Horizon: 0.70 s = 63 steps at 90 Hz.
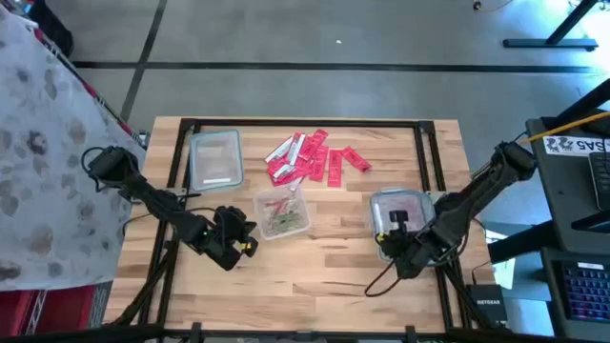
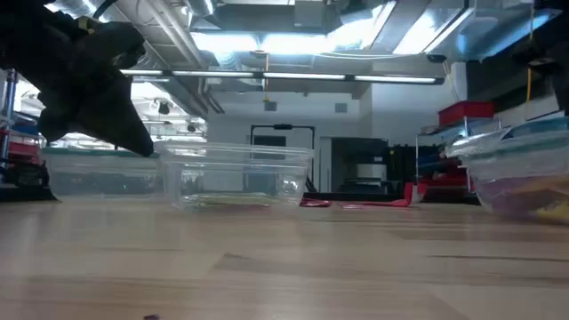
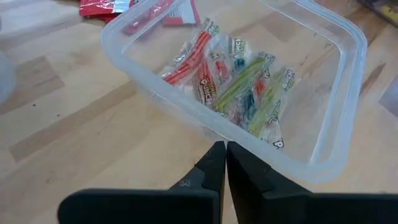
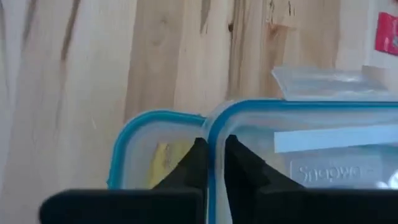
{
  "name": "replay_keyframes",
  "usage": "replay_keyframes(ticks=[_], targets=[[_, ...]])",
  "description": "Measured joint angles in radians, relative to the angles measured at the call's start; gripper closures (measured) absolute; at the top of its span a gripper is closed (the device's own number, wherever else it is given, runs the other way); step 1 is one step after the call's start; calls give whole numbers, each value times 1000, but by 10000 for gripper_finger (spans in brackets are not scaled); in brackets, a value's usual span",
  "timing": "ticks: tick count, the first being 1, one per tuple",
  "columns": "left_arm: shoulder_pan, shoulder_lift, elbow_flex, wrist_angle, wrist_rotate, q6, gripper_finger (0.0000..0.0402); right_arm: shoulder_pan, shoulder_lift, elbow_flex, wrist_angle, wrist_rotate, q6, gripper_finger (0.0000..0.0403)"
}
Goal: Sort candy
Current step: Close the square transparent bin
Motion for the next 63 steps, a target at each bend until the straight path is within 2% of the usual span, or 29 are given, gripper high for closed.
replay_keyframes(ticks=[15, 40, 63], targets=[[0, 0, 0, 2, 0, 0, 402, -1, -2, 79, -34, 60, -47, 401], [0, 0, 0, 24, 0, 21, 402, -1, -3, 117, -22, 132, -116, 400], [0, 0, 0, 25, 0, 19, 402, -1, -3, 118, -24, 106, -147, 402]])
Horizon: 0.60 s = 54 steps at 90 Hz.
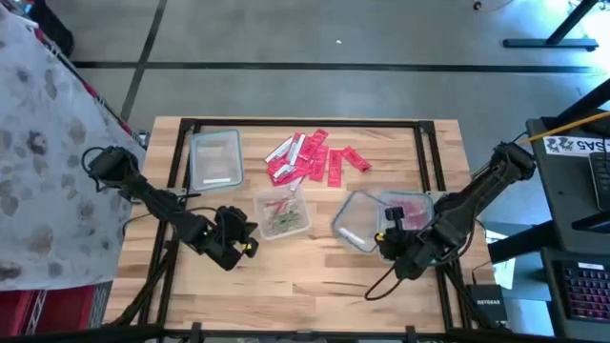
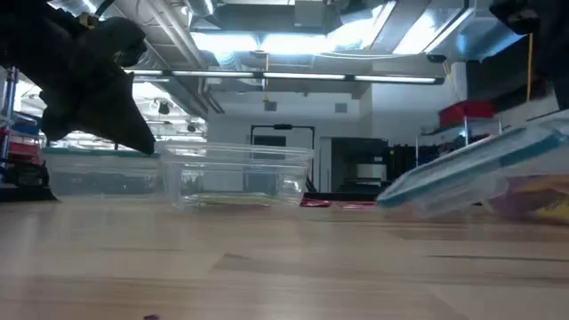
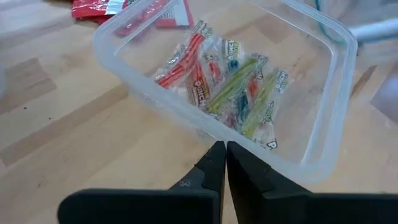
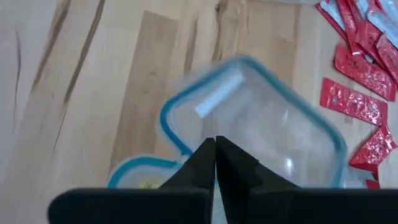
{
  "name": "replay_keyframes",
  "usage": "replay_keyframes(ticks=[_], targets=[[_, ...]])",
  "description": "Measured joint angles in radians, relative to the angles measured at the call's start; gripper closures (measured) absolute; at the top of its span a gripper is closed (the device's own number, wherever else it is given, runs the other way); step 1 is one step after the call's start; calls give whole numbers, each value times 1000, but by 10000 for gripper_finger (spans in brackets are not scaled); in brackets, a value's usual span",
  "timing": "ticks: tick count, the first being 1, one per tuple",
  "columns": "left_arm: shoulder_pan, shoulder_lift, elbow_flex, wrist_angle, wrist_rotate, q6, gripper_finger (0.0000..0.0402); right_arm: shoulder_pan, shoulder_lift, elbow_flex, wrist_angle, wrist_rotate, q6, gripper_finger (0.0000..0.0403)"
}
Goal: Sort candy
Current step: Close the square transparent bin
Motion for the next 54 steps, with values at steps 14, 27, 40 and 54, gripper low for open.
replay_keyframes(ticks=[14, 27, 40, 54], targets=[[0, 0, 0, 1, 0, -1, 402, 0, 0, 0, 26, -10, -82, 375], [0, 0, 0, 1, 0, -1, 402, 0, 14, 1, 98, -42, -204, 302], [0, 0, 0, 1, 0, -2, 402, 0, 78, 1, 194, -103, -339, 214], [0, 0, 0, 1, 0, -2, 402, 0, 179, 2, 218, -117, -404, 135]])
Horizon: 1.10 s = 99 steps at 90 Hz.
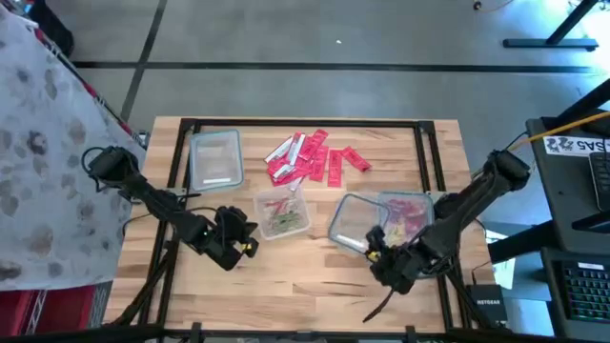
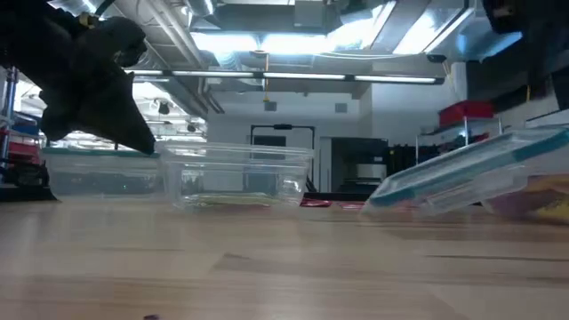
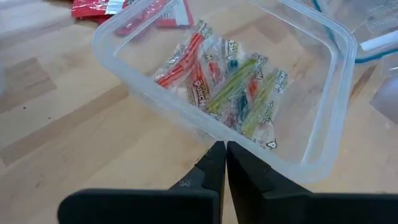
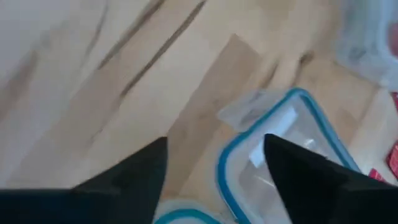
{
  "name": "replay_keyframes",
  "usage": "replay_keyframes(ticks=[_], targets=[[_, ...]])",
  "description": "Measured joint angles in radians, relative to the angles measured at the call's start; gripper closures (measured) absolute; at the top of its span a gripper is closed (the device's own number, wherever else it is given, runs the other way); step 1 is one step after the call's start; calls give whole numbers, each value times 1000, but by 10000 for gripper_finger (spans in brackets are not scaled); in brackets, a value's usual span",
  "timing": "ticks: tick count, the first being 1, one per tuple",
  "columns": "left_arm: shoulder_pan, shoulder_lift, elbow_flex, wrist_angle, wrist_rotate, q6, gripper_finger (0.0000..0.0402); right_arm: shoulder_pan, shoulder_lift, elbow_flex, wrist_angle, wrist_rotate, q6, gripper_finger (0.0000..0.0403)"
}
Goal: Sort candy
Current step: Close the square transparent bin
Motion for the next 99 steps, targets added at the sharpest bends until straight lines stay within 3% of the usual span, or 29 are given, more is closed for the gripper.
replay_keyframes(ticks=[17, 39, 48, 63, 99], targets=[[0, 0, 0, 0, 0, 0, 402, 0, 112, 0, -27, 65, -27, 92], [0, 0, 0, -1, 0, 1, 402, 1, 172, 2, -52, 230, 14, 93], [0, 0, 0, -1, 0, 3, 402, -8, 173, 2, -71, 237, 55, 107], [0, 0, 0, -1, 0, 2, 402, -21, 173, 2, -85, 227, 116, 165], [0, 0, 0, 0, 0, 0, 402, -46, 173, 1, -112, 307, 165, 359]])
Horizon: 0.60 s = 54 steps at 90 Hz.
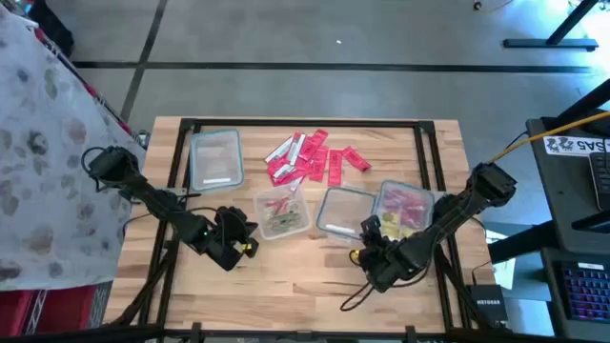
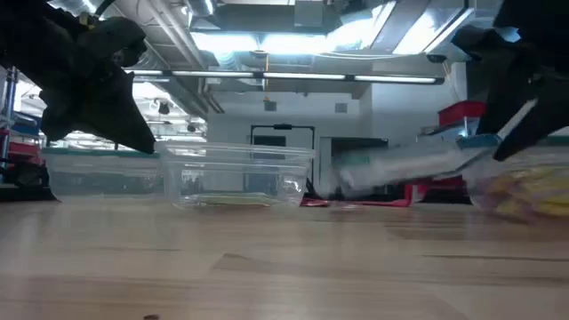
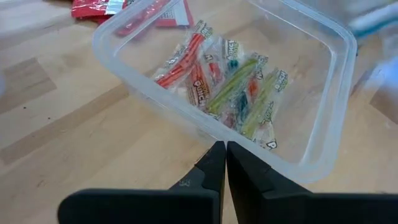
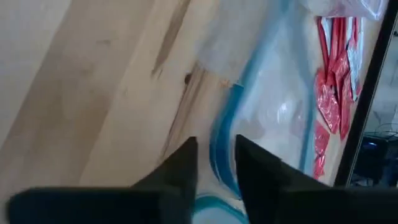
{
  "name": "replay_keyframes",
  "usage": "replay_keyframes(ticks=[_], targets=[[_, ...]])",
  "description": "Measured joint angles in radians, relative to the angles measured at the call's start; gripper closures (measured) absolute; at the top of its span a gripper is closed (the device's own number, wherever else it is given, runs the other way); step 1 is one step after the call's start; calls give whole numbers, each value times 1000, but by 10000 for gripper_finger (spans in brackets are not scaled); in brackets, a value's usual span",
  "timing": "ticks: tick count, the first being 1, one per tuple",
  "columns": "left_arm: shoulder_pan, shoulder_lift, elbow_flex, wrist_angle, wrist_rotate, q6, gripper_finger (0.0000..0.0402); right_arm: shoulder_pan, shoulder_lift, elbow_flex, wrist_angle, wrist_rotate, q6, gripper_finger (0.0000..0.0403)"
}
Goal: Sort candy
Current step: Close the square transparent bin
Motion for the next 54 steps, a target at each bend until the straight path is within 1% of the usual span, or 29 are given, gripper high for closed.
replay_keyframes(ticks=[17, 31, 38, 47, 54], targets=[[0, 0, 0, 0, 0, 0, 402, 1, 0, 1, -10, -7, 15, 397], [0, 0, 0, 0, 0, 0, 402, 1, 0, 28, -38, -3, 12, 401], [0, 0, 0, 0, 0, 0, 402, 1, 1, 59, -44, 26, 5, 396], [0, 0, 0, 1, 0, 0, 402, 1, 1, 96, -91, 61, 1, 397], [0, 0, 0, 0, 0, 0, 402, 1, 1, 121, -101, 72, -16, 398]])
